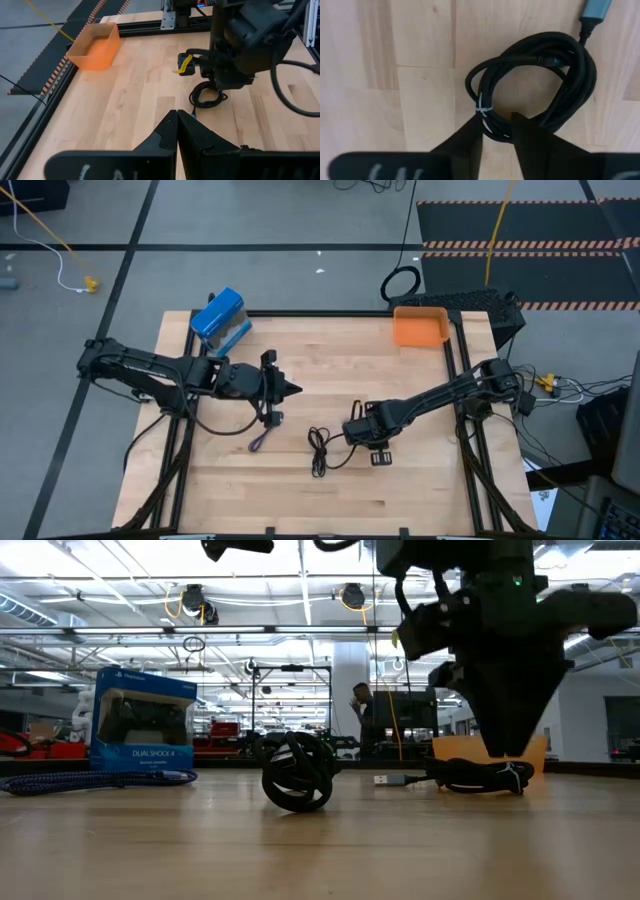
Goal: Pick and place USB-C Cables
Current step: Put the right black charger cable into the orange bin
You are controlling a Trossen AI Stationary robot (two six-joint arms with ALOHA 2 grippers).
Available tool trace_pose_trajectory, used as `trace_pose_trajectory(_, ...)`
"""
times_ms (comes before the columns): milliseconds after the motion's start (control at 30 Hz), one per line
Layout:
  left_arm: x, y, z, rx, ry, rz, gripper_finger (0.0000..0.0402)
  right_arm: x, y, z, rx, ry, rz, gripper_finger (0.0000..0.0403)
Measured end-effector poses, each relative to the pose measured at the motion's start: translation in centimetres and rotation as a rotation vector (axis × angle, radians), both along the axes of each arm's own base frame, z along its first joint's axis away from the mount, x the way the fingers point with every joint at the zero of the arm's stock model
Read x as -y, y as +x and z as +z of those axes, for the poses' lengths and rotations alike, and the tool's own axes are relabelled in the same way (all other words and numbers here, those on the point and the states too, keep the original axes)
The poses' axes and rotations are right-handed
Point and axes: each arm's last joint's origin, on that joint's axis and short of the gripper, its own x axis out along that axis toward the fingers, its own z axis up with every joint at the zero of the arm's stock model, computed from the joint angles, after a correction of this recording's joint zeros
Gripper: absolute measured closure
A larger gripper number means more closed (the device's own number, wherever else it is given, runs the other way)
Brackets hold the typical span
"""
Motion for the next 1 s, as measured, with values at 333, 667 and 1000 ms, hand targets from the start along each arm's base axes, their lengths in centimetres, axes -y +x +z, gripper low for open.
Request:
trace_pose_trajectory(333,0.0,0.1,0.1,0.012,-0.003,0.000,0.0392,0.0,-0.5,-1.9,0.032,0.008,0.037,0.0247)
trace_pose_trajectory(667,0.0,0.1,0.1,0.012,-0.004,0.001,0.0392,0.1,-0.8,-2.8,0.052,0.009,0.085,0.0266)
trace_pose_trajectory(1000,0.0,0.1,0.1,0.012,-0.004,0.001,0.0392,0.2,-1.0,-3.1,0.078,0.007,0.132,0.0361)
